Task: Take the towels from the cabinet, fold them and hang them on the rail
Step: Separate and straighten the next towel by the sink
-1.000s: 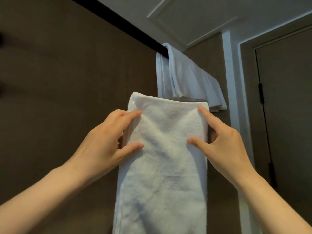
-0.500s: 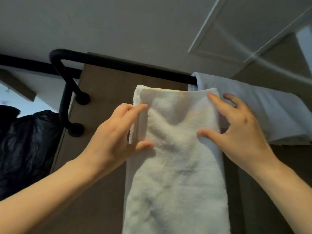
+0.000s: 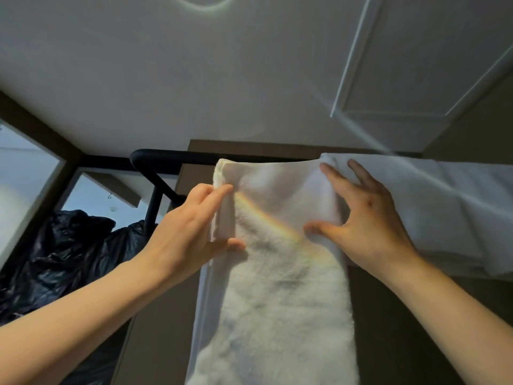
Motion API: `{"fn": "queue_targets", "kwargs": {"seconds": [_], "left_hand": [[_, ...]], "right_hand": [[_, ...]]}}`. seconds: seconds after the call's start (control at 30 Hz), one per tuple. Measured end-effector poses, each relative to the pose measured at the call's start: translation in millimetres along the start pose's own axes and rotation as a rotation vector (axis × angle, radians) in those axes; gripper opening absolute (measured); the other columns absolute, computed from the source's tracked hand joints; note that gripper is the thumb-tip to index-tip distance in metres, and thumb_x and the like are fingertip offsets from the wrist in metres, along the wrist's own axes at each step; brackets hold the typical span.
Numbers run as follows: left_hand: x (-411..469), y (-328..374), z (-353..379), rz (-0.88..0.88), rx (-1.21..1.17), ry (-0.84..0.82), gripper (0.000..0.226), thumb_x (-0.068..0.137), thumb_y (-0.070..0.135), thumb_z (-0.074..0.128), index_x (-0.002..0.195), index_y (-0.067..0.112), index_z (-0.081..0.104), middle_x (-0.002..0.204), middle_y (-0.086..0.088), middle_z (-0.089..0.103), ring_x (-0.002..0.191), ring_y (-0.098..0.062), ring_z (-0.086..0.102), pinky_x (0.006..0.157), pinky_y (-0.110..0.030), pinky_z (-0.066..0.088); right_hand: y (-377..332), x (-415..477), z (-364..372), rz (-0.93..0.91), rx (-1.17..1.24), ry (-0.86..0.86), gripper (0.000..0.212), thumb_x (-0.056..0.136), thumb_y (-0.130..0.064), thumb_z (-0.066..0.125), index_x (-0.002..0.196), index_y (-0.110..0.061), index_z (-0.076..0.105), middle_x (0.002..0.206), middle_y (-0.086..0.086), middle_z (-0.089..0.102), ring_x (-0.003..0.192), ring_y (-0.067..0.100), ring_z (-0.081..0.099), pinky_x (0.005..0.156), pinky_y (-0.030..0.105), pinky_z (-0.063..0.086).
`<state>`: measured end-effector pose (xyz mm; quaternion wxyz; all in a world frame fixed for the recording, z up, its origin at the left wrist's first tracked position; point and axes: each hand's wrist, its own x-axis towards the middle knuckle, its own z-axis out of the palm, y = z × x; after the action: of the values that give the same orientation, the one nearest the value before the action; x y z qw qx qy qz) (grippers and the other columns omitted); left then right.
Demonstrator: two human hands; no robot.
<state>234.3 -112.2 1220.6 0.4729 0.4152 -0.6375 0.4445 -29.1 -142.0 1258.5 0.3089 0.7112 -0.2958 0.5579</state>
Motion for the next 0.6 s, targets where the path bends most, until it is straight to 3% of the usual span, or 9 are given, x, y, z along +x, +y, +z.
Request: {"fn": "queue_targets", "kwargs": {"seconds": [0.13,0.3,0.6], "left_hand": [[22,-5,0,0.007,0.072,0.024,0.095,0.065,0.058,0.075,0.141,0.013,0.041,0.126,-0.006,0.048,0.085,-0.029,0.058,0.063,-0.043,0.053],[54,-22,-2,0.009,0.116,0.058,0.096,0.067,0.056,0.077,0.144,0.014,0.037,0.129,-0.007,0.045,0.090,-0.029,0.057,0.071,-0.041,0.050],[135,-51,0,-0.033,0.072,0.055,0.093,0.070,0.062,0.073,0.145,0.026,0.033,0.139,-0.002,0.042,0.118,-0.031,0.051,0.089,-0.037,0.043]], "right_hand": [[1,20,2,-0.017,-0.042,0.021,0.099,0.068,-0.050,0.080,0.150,-0.038,0.028,0.161,0.004,0.019,0.145,0.026,0.015,0.116,0.038,0.014],[0,52,9,-0.084,-0.095,0.095,0.096,0.069,-0.048,0.082,0.149,-0.023,0.036,0.149,0.013,0.044,0.145,0.026,0.023,0.112,0.042,0.019],[2,125,9,-0.023,-0.161,0.088,0.097,0.072,-0.055,0.076,0.151,-0.022,0.031,0.155,0.011,0.034,0.146,0.026,0.023,0.115,0.051,0.023]]}}
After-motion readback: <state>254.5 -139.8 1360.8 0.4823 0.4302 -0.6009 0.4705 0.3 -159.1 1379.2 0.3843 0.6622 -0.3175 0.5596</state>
